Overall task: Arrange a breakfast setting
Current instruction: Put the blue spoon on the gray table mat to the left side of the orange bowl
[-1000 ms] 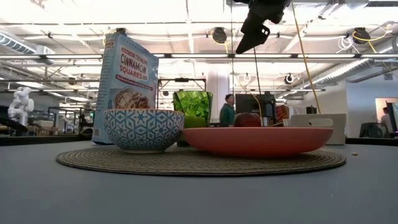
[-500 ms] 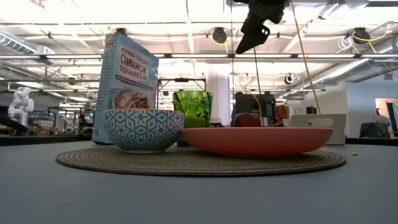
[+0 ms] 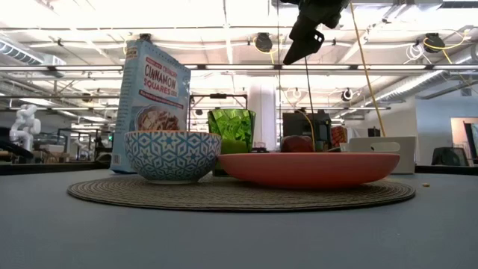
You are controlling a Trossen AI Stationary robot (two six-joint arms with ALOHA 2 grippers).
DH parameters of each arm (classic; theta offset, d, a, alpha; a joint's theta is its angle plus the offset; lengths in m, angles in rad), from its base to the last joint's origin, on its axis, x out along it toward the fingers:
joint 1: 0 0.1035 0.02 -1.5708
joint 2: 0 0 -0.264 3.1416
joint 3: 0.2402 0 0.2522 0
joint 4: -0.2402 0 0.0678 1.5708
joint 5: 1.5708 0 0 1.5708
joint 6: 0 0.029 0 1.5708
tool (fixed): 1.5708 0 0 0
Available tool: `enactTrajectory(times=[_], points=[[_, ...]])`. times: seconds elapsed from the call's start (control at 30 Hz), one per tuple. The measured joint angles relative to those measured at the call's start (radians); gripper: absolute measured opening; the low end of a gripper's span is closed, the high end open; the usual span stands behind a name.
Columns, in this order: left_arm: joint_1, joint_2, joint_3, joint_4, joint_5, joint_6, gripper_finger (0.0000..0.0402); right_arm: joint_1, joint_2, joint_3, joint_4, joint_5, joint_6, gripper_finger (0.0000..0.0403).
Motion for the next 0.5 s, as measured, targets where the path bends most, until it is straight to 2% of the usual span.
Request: enactTrajectory(times=[0.13,0.5], points=[[0.0,0.0,0.0,0.0,0.0,0.007,0.0239,0.0,0.0,0.0,0.0,0.0,0.0,0.038],[-0.008,0.0,0.0,-0.008,0.0,0.085,0.0241,0.0,0.0,0.0,0.0,0.001,0.0,0.038]])
